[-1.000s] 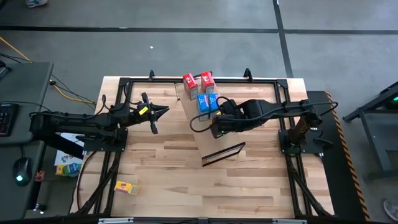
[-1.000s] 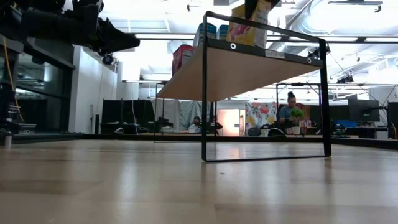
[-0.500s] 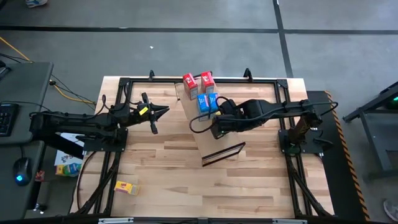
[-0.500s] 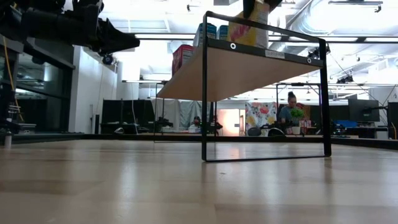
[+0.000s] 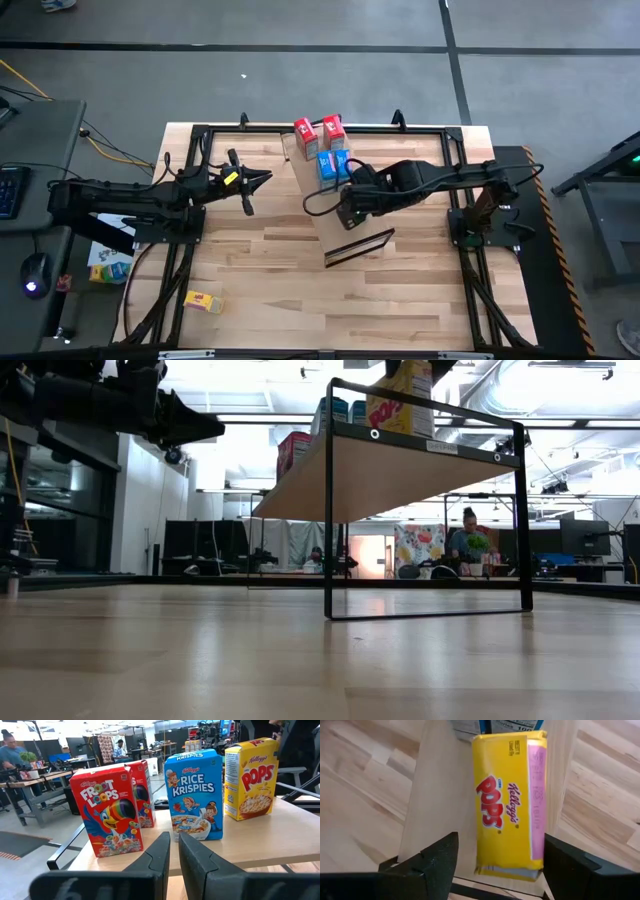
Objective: Stack cereal on shelf
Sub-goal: Put the right yellow cereal box on the shelf, then put the yellow cereal box aligned with the other yellow cereal box on the shelf
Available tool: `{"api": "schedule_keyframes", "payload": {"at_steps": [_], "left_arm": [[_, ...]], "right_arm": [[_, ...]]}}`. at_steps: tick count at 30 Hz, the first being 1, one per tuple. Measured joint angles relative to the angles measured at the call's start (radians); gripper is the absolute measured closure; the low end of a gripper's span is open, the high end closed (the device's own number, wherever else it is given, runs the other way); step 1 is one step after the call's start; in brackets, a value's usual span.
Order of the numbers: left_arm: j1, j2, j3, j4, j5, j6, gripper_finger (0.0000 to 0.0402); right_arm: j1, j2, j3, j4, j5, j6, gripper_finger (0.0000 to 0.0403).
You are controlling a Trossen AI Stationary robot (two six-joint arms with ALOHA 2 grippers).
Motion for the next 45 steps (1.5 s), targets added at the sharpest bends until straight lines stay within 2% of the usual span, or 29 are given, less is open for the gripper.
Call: {"api": "schedule_keyframes", "payload": {"at_steps": [4,9,13,19,22,25,32,35,39,41,45], "left_arm": [[0.000,0.000,0.000,0.000,0.000,0.000,0.0369],[0.000,0.000,0.000,0.002,0.000,0.000,0.0369],[-0.002,0.000,0.000,0.019,0.000,-0.002,0.0369],[-0.025,-0.008,0.007,0.034,0.088,-0.031,0.0369],[-0.046,-0.012,0.021,0.039,0.110,-0.036,0.0369],[-0.071,-0.014,0.027,0.038,0.113,-0.051,0.0369],[-0.102,-0.027,0.027,0.041,0.113,-0.036,0.0369],[-0.106,-0.037,0.027,0.060,0.113,-0.033,0.0369],[-0.106,-0.040,0.027,0.061,0.113,-0.026,0.0369],[-0.106,-0.040,0.027,0.061,0.113,-0.025,0.0369],[-0.105,-0.040,0.027,0.062,0.113,-0.025,0.0369]], "right_arm": [[0.000,-0.015,0.018,-0.011,0.006,-0.015,0.0148],[0.006,-0.038,0.113,-0.073,0.061,-0.053,0.0148],[0.031,-0.051,0.177,-0.077,0.122,-0.169,0.0148],[0.096,-0.095,0.158,-0.072,0.185,-0.303,0.0148],[0.131,-0.164,0.067,-0.074,0.248,-0.308,0.0148],[0.157,-0.284,-0.086,-0.075,0.300,-0.262,0.0148],[0.226,-0.704,-0.571,-0.051,0.432,0.007,0.0148],[0.282,-0.877,-0.797,0.162,0.559,0.008,0.0148],[0.315,-1.033,-1.097,0.676,0.652,-0.322,0.0148],[0.314,-1.071,-1.231,0.980,0.640,-0.553,0.0148],[0.310,-1.085,-1.433,1.542,0.540,-0.965,0.0148]]}}
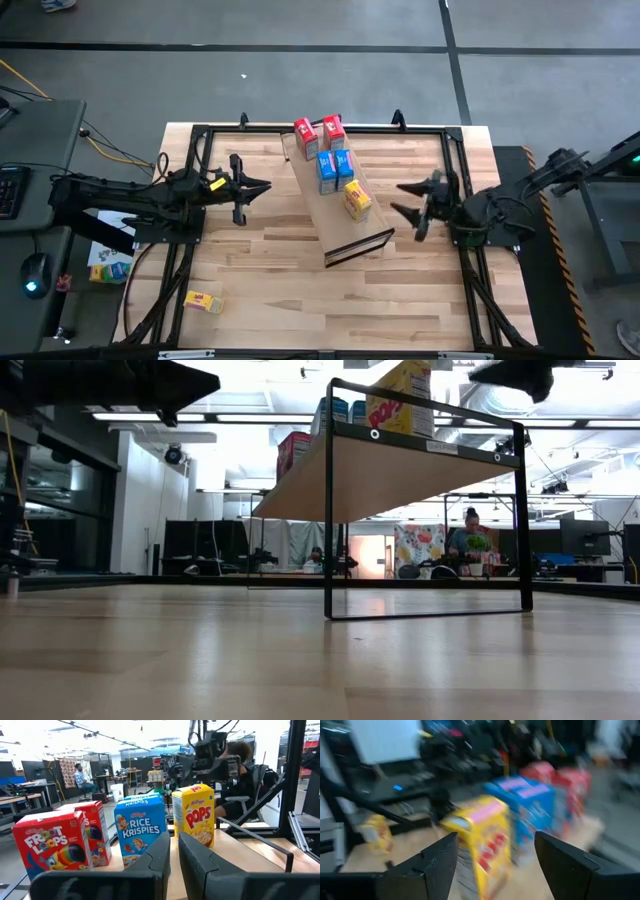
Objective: Stack cereal on shelf
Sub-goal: Put the yellow cereal box aligned with the other yellow cereal box on the shelf
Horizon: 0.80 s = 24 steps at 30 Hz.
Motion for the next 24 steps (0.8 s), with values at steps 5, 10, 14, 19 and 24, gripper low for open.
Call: {"api": "schedule_keyframes", "payload": {"at_steps": [5,10,14,19,24], "left_arm": [[0.000,0.000,0.000,0.013,0.000,0.032,0.0369],[0.000,0.001,0.000,0.012,0.000,0.048,0.0369],[-0.002,0.001,0.000,0.012,0.001,0.053,0.0368],[-0.029,0.001,0.011,0.003,0.002,0.049,0.0319],[-0.045,0.003,0.088,-0.117,0.000,0.042,0.0222]], "right_arm": [[0.000,0.002,-0.140,0.332,-0.009,-0.171,0.0148],[0.000,0.001,-0.169,0.384,0.122,-0.193,0.0148],[0.000,-0.005,-0.169,0.391,0.131,-0.222,0.0148],[0.000,-0.005,-0.169,0.391,0.131,-0.225,0.0148],[0.000,-0.005,-0.169,0.390,0.128,-0.223,0.0148]]}}
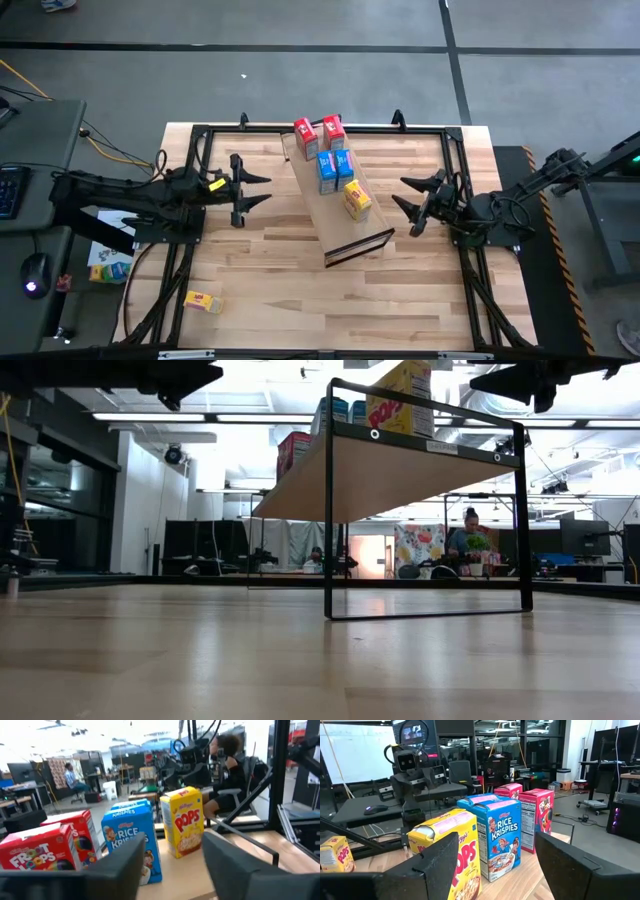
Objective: Stack cereal on shelf
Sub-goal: Put the yellow cereal box aligned with the other yellow cereal box on the shelf
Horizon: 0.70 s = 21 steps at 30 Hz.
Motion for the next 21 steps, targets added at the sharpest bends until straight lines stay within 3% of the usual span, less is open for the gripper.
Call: {"api": "schedule_keyframes", "payload": {"at_steps": [7,10,13,17,21], "left_arm": [[0.000,0.017,0.073,-0.096,-0.003,-0.039,0.0107],[-0.004,0.023,0.123,-0.187,0.065,-0.086,0.0086],[-0.037,0.033,0.223,-0.389,0.112,-0.159,0.0081],[-0.177,0.088,0.401,-0.705,0.105,-0.322,0.0081],[-0.418,0.197,0.557,-0.920,-0.046,-0.468,0.0082]], "right_arm": [[0.000,0.000,0.000,-0.001,0.000,0.009,0.0148],[0.000,0.000,0.000,-0.002,0.000,0.012,0.0148],[0.000,0.000,0.000,-0.013,0.000,0.033,0.0148],[0.000,0.000,0.000,-0.014,0.000,0.033,0.0148],[0.000,0.000,0.001,-0.015,0.000,0.036,0.0148]]}}
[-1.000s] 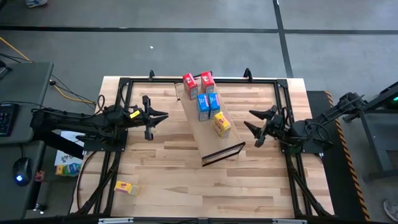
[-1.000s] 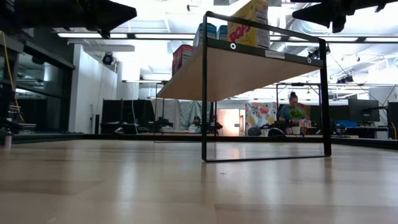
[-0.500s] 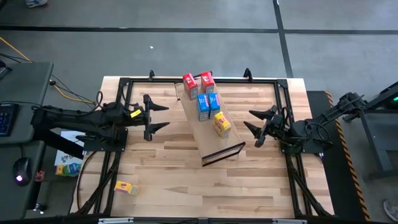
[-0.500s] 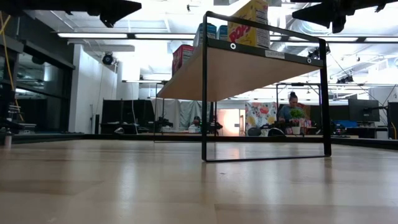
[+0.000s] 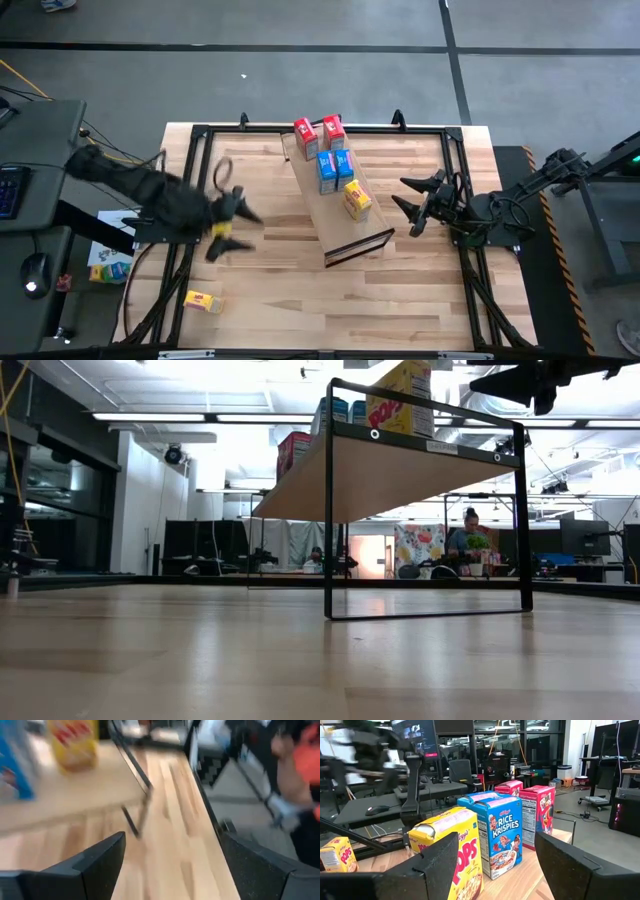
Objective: Stack cereal on shelf
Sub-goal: Put the yellow cereal box aligned with the other yellow cereal box on the shelf
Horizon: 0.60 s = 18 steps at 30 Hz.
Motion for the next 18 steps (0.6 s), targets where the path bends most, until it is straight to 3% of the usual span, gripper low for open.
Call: {"api": "schedule_keyframes", "payload": {"at_steps": [5,9,13,18], "left_arm": [[-0.312,0.187,0.137,-0.142,-0.219,-0.126,0.0082],[-0.487,0.330,0.213,-0.228,-0.347,-0.127,0.0082],[-0.582,0.440,0.283,-0.337,-0.351,-0.256,0.0082],[-0.622,0.530,0.372,-0.456,-0.255,-0.488,0.0082]], "right_arm": [[0.000,0.000,0.001,-0.028,0.000,0.027,0.0148],[0.000,0.000,0.001,-0.078,0.000,0.088,0.0148],[0.000,0.000,0.001,-0.087,-0.015,0.112,0.0148],[0.000,0.000,0.001,-0.087,-0.031,0.113,0.0148]]}}
